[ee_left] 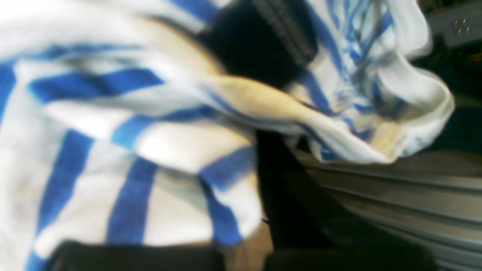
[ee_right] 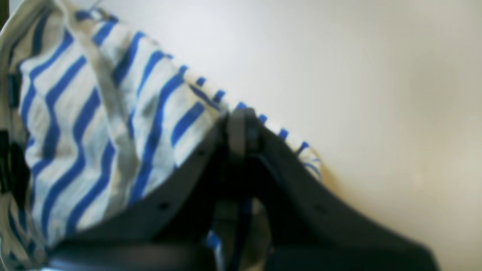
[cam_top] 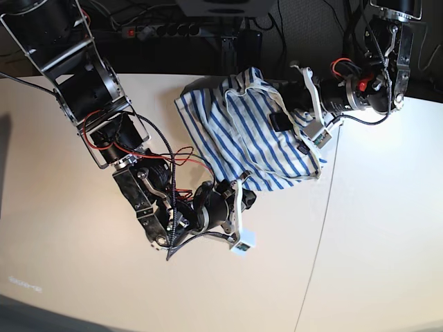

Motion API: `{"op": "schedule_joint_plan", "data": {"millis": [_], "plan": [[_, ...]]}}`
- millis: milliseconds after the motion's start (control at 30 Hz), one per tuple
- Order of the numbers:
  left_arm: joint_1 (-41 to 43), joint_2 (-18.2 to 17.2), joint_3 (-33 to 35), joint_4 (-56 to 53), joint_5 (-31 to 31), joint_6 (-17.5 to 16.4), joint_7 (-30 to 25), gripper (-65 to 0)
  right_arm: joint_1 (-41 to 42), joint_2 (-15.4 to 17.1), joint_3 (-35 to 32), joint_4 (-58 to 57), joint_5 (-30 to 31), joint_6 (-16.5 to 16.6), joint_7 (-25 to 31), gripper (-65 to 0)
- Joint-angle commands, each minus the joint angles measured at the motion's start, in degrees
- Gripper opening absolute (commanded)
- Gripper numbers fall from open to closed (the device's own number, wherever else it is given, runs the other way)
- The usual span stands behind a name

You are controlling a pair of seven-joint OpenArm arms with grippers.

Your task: Fold the T-shirt properly

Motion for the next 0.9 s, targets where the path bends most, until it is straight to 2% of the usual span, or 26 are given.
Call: {"op": "schedule_joint_plan", "data": {"millis": [0,233,367,433,600,867], "plan": [[-1.51,-0.35,-0.24,-0.46,0.0,-0.08,-0.72,-65.0,1.84,0.09,0.37,0.83,1.53,2.21,0.48,-65.0],[-11.13,-0.31,0.83,-8.61,0.04,-0.08,-1.62,-65.0,1.79,3.21,0.37,0.83,6.1,2.21,-1.86,-65.0],[-18.1,-0.02,5.68,-16.33,0.63,-0.08,-2.14,-65.0,1.81,5.11,0.37,0.83,6.45,2.23,-1.99,-65.0],[-21.86,0.28,8.81,-19.58,2.34,-0.08,-4.39,-65.0,1.81,5.99,0.37,0.83,6.82,2.23,-2.01,-65.0],[-30.47,2.97,13.16,-26.32,6.38,-0.08,-6.27,-65.0,0.55,7.96,0.39,1.05,8.35,2.25,-3.39,-65.0],[-37.7,5.42,13.81,-30.56,7.34,-0.08,-7.21,-65.0,-6.12,12.83,2.82,4.22,9.42,2.36,-3.52,-65.0]]}}
